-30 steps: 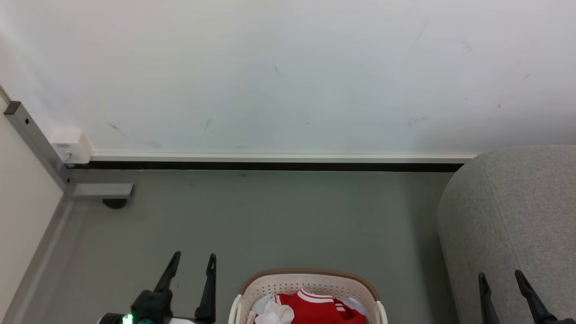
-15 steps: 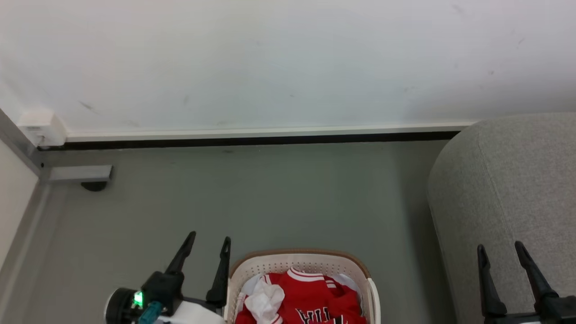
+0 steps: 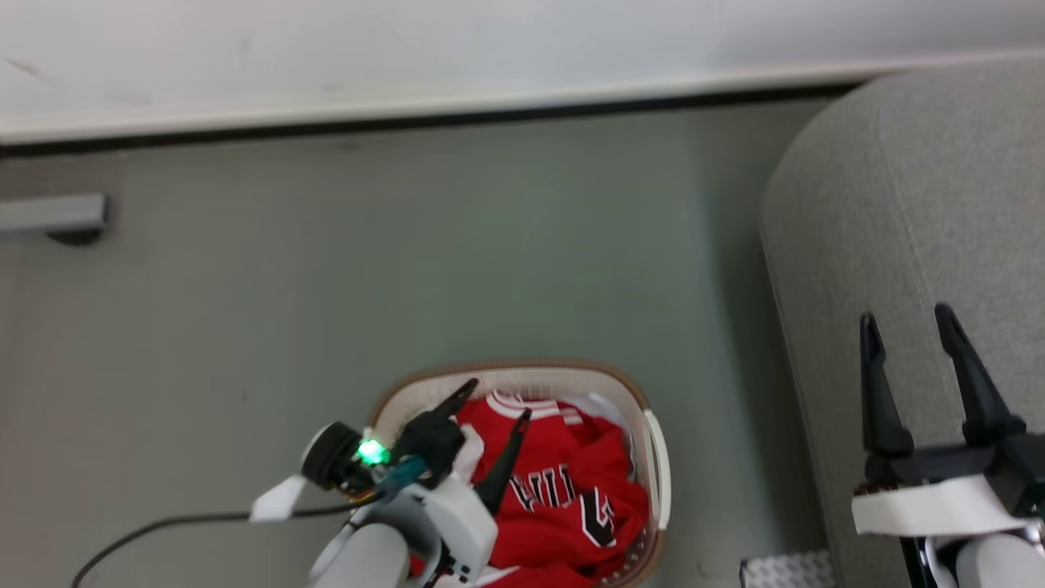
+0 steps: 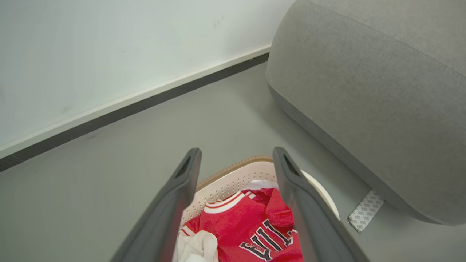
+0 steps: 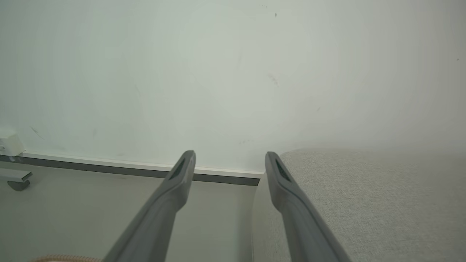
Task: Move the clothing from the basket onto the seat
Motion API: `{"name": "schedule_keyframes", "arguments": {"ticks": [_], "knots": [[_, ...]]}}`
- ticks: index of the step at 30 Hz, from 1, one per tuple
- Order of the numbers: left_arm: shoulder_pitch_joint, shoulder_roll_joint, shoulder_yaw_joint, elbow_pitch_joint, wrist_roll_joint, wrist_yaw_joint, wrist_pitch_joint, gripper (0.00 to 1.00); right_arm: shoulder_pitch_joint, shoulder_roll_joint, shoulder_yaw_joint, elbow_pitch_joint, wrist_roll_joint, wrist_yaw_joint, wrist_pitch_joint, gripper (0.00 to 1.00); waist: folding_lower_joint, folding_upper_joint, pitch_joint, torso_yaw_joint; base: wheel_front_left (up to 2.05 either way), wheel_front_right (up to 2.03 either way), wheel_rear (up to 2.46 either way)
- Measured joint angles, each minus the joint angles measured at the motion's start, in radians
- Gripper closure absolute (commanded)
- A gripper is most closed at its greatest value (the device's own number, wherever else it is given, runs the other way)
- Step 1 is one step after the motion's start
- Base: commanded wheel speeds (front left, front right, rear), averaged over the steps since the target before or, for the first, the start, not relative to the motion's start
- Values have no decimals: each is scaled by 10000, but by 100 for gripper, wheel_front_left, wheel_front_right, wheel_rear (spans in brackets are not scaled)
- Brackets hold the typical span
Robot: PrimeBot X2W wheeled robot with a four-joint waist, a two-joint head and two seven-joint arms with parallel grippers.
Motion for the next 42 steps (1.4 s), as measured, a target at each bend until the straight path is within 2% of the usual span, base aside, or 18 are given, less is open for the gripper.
{"name": "schedule_keyframes", "arguments": {"ticks": [8,14,20,26,27,28,29,36,42], "knots": [[-1744,-4,-1287,1893,439,-134,995,0,-1562,0,642,-489,343,0,-2,0,1,0,1811,-465,0,0,0],[-2829,265,-2405,3398,437,-165,1889,0,-2307,-6,959,-988,600,2,-2,0,2,0,3183,-858,0,0,0],[-3865,487,-3404,4345,140,-174,2017,0,-2651,-8,1101,-1488,811,2,0,0,2,0,4384,-1198,0,0,0],[-4653,619,-3795,5091,-332,-174,1837,0,-2778,-4,1145,-1910,834,2,0,0,2,0,5325,-1453,0,0,0],[-4742,610,-3812,5181,-387,-174,1712,36,-2778,-2,1139,-1931,836,2,-2,0,2,-1,5432,-1486,0,0,0],[-4809,594,-3822,5277,-454,-174,1561,80,-2778,-2,1120,-1933,838,2,0,0,3,0,5517,-1514,0,0,0],[-4855,571,-3847,5365,-485,-174,1478,100,-2778,-2,1099,-1935,838,2,0,0,2,0,5576,-1537,0,0,0],[-4785,217,-4092,5697,-1749,-174,765,100,-2709,-2,790,-1760,1009,2,-2,0,2,0,5295,-1496,0,0,0],[-4345,0,-4132,4876,-3521,-174,88,100,-2199,4,468,-1333,1026,2,0,0,1,-1,4371,-1223,0,0,0]]}}
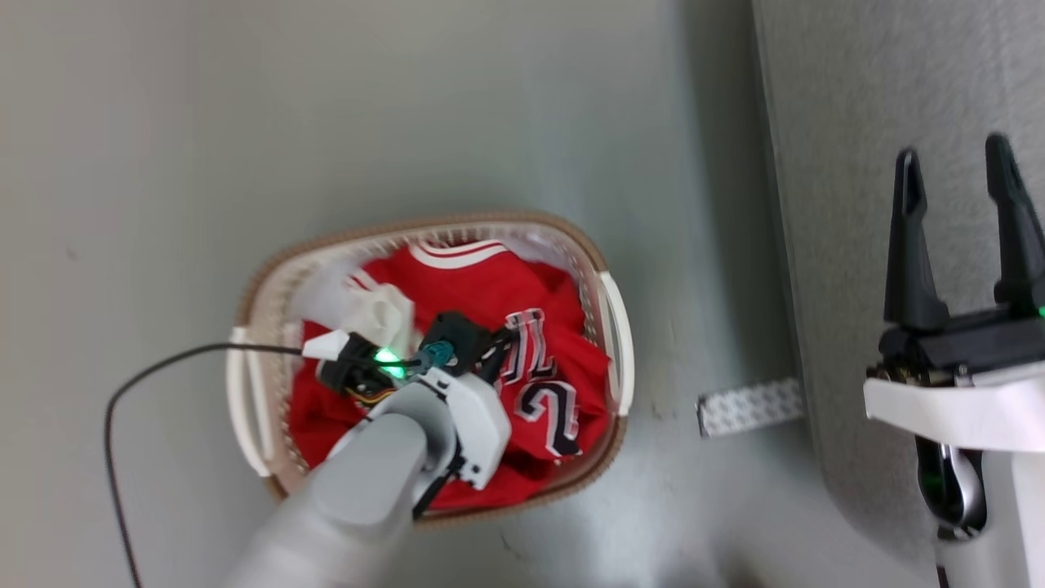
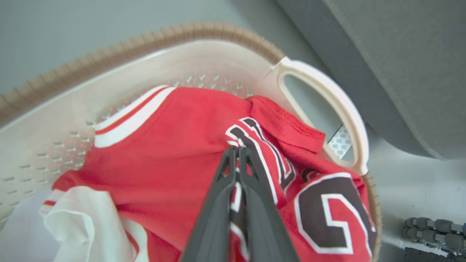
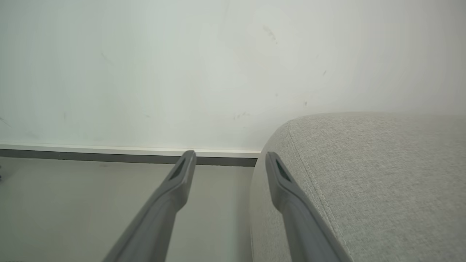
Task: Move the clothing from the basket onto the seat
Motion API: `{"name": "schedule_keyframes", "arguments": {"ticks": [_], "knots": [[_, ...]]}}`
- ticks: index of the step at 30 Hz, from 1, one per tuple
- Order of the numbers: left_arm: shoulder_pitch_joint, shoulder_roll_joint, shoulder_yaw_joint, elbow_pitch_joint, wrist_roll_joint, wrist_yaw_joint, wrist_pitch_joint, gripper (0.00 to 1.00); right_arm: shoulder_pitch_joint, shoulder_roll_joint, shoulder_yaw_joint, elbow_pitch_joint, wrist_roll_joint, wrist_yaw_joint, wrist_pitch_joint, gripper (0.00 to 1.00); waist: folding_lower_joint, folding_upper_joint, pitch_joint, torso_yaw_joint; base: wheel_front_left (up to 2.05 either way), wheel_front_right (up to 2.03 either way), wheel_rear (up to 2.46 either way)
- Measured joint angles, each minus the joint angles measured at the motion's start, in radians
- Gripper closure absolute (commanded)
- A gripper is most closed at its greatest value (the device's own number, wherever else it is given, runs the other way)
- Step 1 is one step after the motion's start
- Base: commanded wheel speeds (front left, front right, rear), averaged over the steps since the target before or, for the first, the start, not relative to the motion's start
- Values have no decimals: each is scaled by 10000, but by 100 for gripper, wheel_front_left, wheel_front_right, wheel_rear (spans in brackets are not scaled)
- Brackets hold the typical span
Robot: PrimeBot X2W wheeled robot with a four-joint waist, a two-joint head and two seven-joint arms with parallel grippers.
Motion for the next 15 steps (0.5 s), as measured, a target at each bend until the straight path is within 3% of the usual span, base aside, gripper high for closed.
{"name": "schedule_keyframes", "arguments": {"ticks": [7,15], "knots": [[694,-36,-33,-1377,-1691,0,-351,100,925,6,-422,364,-92,0,-2,0,-1,0,-1577,466,0,0,0],[2034,-44,343,-2876,-2351,255,-414,100,2197,4,-704,738,-199,0,0,0,-4,0,-3652,1011,0,0,0]]}}
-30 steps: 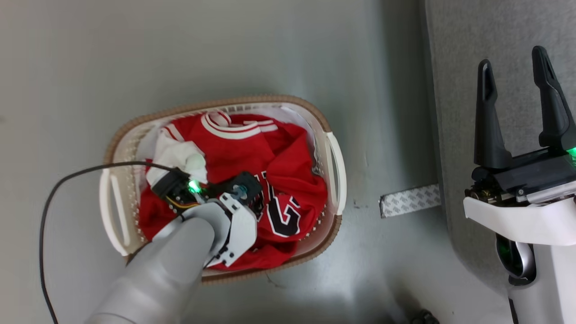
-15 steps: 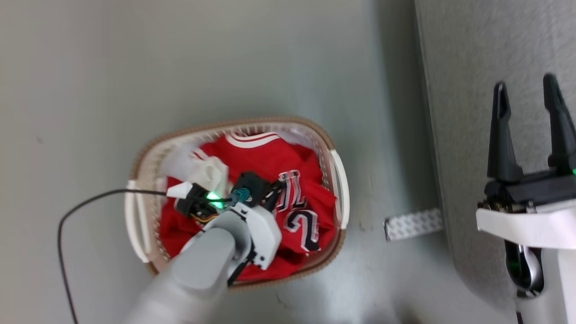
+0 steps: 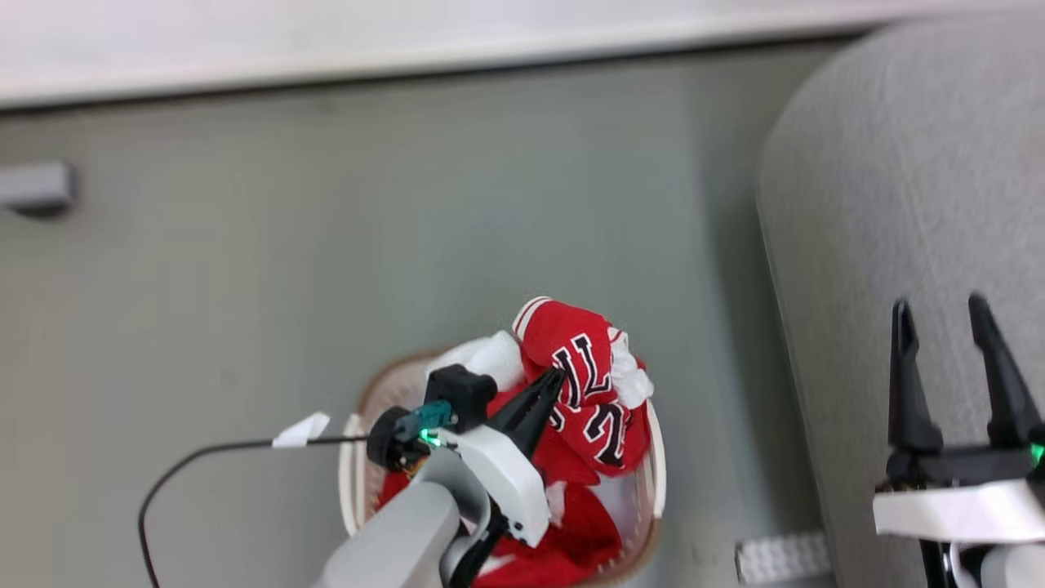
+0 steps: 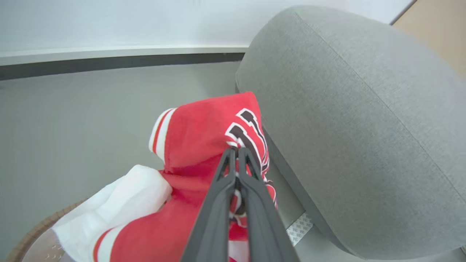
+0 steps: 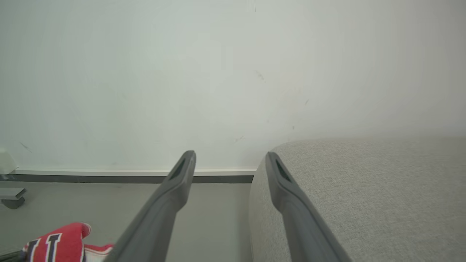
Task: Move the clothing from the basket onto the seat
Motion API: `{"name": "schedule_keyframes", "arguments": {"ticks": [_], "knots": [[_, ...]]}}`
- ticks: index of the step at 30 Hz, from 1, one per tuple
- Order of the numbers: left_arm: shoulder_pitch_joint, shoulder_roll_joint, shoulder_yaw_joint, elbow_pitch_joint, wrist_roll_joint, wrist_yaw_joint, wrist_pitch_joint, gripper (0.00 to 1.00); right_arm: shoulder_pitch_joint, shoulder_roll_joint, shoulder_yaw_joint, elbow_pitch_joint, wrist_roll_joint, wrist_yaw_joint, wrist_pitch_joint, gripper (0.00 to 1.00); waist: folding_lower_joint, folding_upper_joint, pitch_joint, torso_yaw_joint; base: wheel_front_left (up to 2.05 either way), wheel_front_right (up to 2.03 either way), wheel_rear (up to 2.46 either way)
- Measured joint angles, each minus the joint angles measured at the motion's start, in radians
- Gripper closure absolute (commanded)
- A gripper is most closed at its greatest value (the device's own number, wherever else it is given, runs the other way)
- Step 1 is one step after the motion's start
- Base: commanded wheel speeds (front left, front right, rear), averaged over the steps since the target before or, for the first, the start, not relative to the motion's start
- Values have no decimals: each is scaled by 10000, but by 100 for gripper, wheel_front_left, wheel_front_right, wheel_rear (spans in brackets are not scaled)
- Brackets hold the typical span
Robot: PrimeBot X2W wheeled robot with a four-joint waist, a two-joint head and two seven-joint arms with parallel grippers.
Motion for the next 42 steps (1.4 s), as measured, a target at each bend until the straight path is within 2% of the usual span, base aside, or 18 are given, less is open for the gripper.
{"name": "schedule_keyframes", "arguments": {"ticks": [4,10,16,17,19,23,27,29,30,33,38,42], "knots": [[575,36,380,-926,-46,322,-10,100,617,-4,-13,188,-86,0,-2,0,-1,0,-1022,250,0,0,0],[1092,500,617,-2190,-31,646,8,100,1491,-2,341,412,-123,-2,0,0,-2,0,-2431,549,0,0,0],[1272,947,796,-3429,-184,865,612,100,2063,-4,871,573,-54,0,-2,0,-2,0,-3428,669,0,0,0],[1275,1200,882,-3990,-207,963,863,100,2225,-31,1227,571,-29,0,-2,0,-3,0,-3754,688,0,0,0],[1276,1310,922,-4293,-217,1034,1018,100,2313,-111,1465,562,44,0,0,0,-3,0,-3904,692,0,0,0],[1278,1707,984,-5400,-221,1254,1515,100,2418,-777,2495,435,591,0,-2,0,-3,0,-4281,689,0,0,0],[1280,1958,928,-6167,-203,1373,1954,100,2282,-1785,3996,410,1373,0,38,0,-1,0,-4403,704,0,0,0],[1278,2029,909,-6450,-203,1402,2119,100,1858,-2337,4778,359,1783,-2,257,0,-1,0,-4420,717,0,0,0],[1277,2069,867,-6675,-203,1413,2263,100,1317,-2865,5501,293,2155,0,531,0,-1,0,-4435,741,0,0,0],[1261,2023,729,-6895,-203,1436,2368,100,514,-3524,6464,286,2805,-2,911,0,0,1,-4456,832,0,0,0],[1151,1751,474,-6993,-188,1423,2456,100,-712,-3933,7864,681,3912,0,1498,0,0,1,-4479,1045,0,0,0],[1048,1511,238,-6966,-173,1323,2489,100,-1572,-3685,8696,1373,4489,0,1427,0,1,1,-4491,1205,0,0,0]]}}
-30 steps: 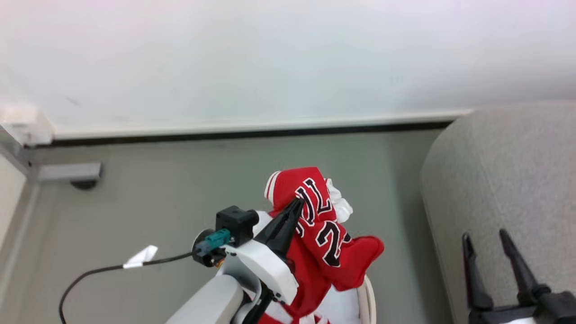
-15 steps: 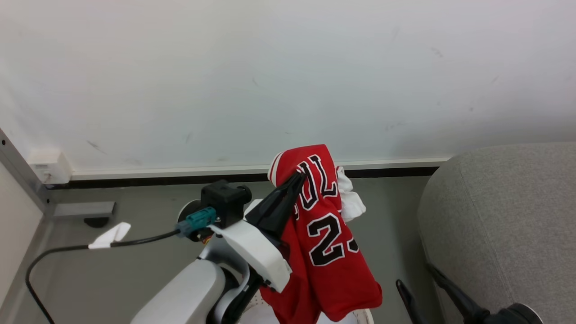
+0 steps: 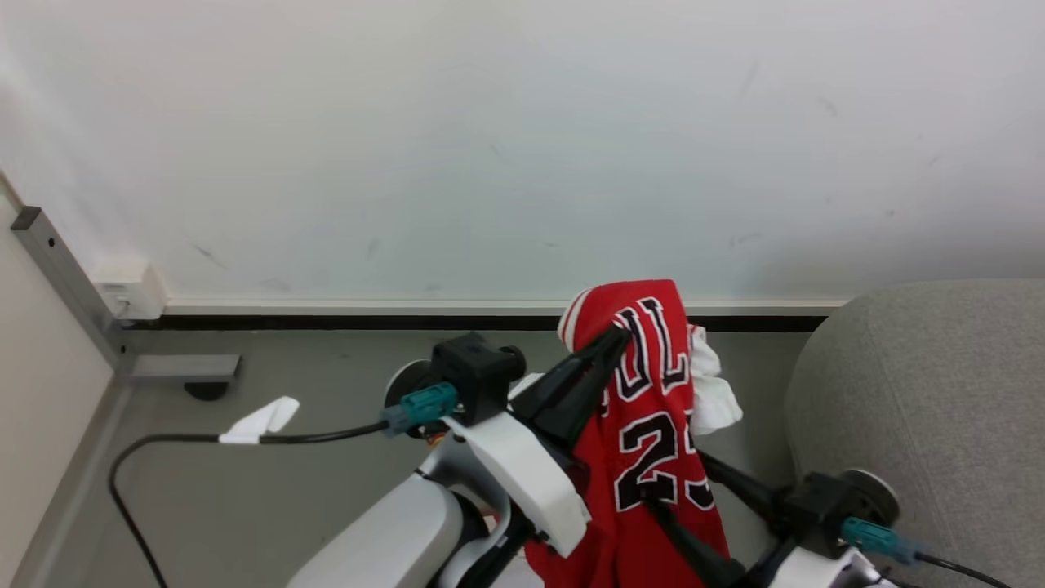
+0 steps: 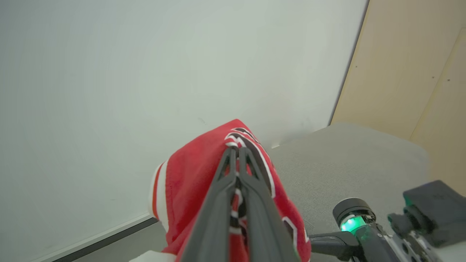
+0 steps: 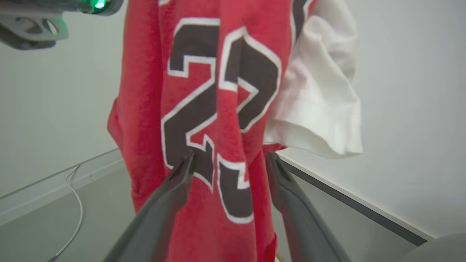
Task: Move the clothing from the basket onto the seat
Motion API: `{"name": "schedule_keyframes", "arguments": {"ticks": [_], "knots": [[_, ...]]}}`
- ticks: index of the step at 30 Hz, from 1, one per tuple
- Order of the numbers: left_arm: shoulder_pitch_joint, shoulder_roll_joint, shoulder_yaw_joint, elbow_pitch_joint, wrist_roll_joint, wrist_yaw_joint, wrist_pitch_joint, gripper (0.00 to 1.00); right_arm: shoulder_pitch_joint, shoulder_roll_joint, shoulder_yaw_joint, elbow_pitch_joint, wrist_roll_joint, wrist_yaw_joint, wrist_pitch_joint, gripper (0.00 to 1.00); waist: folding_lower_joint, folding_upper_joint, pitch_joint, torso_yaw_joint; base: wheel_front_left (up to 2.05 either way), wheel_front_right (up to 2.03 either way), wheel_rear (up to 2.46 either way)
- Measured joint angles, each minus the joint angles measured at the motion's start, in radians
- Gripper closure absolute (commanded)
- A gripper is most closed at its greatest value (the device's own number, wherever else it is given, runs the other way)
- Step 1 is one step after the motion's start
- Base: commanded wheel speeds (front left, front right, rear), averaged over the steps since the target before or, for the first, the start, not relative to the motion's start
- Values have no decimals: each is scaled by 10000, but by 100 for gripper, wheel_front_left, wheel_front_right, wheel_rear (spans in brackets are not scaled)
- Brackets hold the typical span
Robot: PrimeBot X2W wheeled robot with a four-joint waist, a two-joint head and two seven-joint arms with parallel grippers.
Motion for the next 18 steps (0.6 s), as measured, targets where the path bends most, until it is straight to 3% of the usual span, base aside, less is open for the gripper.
{"name": "schedule_keyframes", "arguments": {"ticks": [6,7,8,12,13,15,16,17,18], "knots": [[-29,-261,-286,165,0,-111,40,100,-955,884,1214,1354,817,0,-550,0,1,-1,-21,168,0,0,0],[-32,-270,-311,215,0,-121,40,100,-1103,993,1344,1597,861,0,-681,56,1,0,-19,188,0,0,0],[-32,-274,-326,263,0,-121,40,100,-1224,1047,1384,1797,1011,0,-842,100,1,0,-15,211,0,0,0],[-33,-305,-330,353,0,-92,-31,100,-1383,1212,1448,2199,1628,0,-1216,100,1,0,-4,319,0,0,0],[-33,-305,-324,376,0,-46,-63,93,-1409,1206,1465,2255,1712,0,-1275,100,1,0,7,338,0,0,0],[-32,-288,-324,431,48,-25,-138,58,-1491,1131,1450,2359,1829,0,-1350,100,1,0,23,355,0,0,0],[-31,-278,-322,462,48,-15,-169,18,-1517,1080,1407,2389,1856,0,-1379,100,1,0,30,354,0,0,0],[-28,-274,-316,495,50,-13,-226,2,-1532,1030,1360,2403,1858,0,-1383,100,1,0,40,349,0,0,0],[-27,-265,-313,522,59,12,-242,0,-1541,1001,1287,2410,1875,0,-1384,100,1,0,51,338,0,0,0]]}}
